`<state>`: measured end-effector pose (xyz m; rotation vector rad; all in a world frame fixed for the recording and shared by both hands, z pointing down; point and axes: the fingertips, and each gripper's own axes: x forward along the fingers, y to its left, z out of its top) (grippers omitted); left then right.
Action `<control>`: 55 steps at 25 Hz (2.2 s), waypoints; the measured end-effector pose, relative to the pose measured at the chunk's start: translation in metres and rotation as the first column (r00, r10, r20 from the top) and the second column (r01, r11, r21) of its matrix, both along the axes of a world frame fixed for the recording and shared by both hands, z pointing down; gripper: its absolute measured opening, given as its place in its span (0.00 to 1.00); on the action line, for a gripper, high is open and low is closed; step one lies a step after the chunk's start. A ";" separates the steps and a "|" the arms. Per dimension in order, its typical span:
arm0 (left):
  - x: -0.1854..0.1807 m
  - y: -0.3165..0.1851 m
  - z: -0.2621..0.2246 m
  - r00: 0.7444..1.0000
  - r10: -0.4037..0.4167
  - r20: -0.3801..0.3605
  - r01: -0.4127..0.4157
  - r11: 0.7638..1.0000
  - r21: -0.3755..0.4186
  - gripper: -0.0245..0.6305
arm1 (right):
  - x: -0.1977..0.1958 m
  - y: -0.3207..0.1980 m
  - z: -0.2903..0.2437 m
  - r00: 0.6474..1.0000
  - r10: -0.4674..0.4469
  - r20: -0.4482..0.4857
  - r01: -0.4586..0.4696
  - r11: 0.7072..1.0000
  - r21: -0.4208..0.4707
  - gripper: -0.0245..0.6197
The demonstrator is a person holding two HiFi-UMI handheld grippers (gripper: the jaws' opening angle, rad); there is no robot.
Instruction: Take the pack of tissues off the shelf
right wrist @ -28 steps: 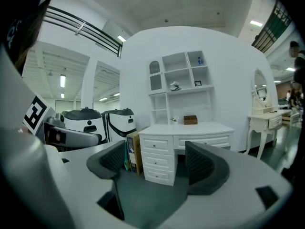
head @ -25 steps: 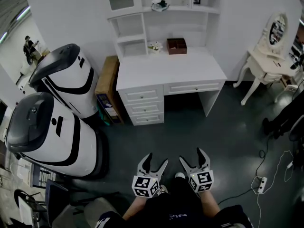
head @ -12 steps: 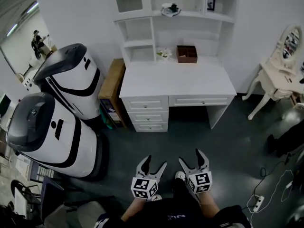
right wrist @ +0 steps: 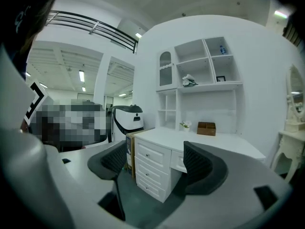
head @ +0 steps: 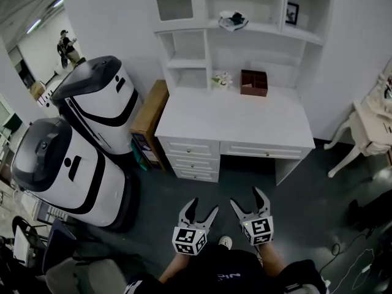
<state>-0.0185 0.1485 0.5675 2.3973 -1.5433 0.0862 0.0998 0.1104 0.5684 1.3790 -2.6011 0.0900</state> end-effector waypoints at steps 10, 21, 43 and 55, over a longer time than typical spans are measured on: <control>0.041 -0.044 0.011 1.000 -0.006 0.018 0.006 0.999 -0.038 0.53 | 0.028 -0.040 0.011 0.999 -0.035 -0.007 0.035 0.999 -0.042 0.61; 0.060 -0.081 0.019 0.999 0.038 0.029 -0.036 0.998 -0.052 0.52 | 0.046 -0.063 0.029 1.000 0.008 -0.003 -0.008 0.996 -0.087 0.61; -0.010 -0.306 0.005 0.980 0.188 0.065 -0.186 0.982 -0.026 0.51 | -0.016 -0.262 0.021 0.988 0.154 0.003 -0.153 0.981 -0.119 0.60; -0.049 -0.394 -0.002 0.962 0.257 0.086 -0.257 0.966 -0.013 0.51 | -0.057 -0.344 0.002 0.974 0.228 -0.008 -0.228 0.971 -0.075 0.60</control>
